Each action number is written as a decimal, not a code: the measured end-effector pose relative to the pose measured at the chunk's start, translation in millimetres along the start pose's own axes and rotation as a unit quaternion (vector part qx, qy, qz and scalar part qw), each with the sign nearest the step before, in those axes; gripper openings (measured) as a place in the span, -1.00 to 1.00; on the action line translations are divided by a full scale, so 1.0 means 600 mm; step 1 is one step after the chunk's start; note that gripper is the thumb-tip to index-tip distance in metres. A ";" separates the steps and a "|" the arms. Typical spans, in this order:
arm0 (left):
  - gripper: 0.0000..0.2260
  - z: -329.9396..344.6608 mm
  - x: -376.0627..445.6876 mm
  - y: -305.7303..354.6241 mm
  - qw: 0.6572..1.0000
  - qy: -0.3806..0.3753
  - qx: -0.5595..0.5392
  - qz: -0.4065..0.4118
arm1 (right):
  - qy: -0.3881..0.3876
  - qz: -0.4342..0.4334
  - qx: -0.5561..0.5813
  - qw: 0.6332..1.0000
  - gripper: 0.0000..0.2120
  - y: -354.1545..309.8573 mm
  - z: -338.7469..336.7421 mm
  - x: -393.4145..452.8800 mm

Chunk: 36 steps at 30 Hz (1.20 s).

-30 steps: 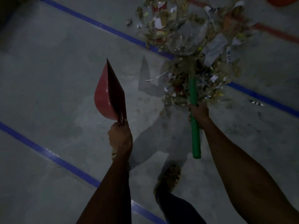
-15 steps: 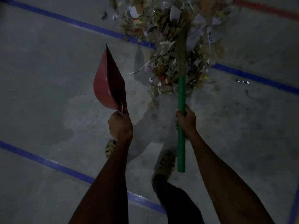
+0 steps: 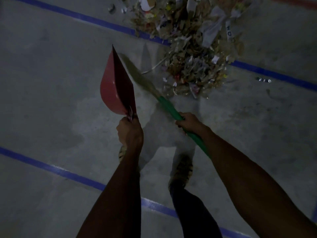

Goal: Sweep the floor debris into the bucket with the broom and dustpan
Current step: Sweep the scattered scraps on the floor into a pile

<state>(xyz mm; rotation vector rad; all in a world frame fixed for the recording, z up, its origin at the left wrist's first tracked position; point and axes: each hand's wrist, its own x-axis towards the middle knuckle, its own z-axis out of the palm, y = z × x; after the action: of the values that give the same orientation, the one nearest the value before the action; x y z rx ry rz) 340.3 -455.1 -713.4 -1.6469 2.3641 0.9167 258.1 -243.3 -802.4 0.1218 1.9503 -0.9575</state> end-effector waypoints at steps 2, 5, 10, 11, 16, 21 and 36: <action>-0.59 -0.010 0.016 -0.009 1.000 0.002 0.008 0.005 | 0.006 0.035 -0.017 0.999 -0.72 0.001 0.003 0.011; -0.61 -0.027 0.037 -0.023 1.000 0.004 0.004 0.014 | 0.065 0.066 -0.012 0.996 -0.71 0.009 -0.006 0.007; -0.63 -0.048 0.046 -0.031 0.999 0.007 0.014 0.041 | 0.164 0.041 -0.021 0.985 -0.67 0.029 -0.032 -0.033; -0.63 -0.050 0.044 -0.031 0.999 0.005 0.015 0.047 | 0.176 0.025 -0.018 0.984 -0.62 0.032 -0.033 -0.046; -0.64 -0.053 0.024 -0.019 0.998 -0.008 0.011 0.067 | 0.189 -0.018 0.003 0.982 -0.40 0.049 -0.019 -0.108; -0.64 -0.065 0.015 -0.005 0.997 -0.020 -0.002 0.076 | 0.127 -0.001 -0.008 0.992 -0.41 0.041 0.004 -0.129; -0.65 -0.275 0.220 0.056 0.995 -0.011 -0.094 0.027 | 0.113 -0.080 0.047 0.989 -0.68 -0.377 0.113 -0.028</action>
<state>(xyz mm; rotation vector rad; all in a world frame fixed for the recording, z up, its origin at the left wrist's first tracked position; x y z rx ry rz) 296.7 -643.5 -621.4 -1.6310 2.3838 1.1933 215.4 -439.9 -677.7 0.1342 2.1470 -1.1857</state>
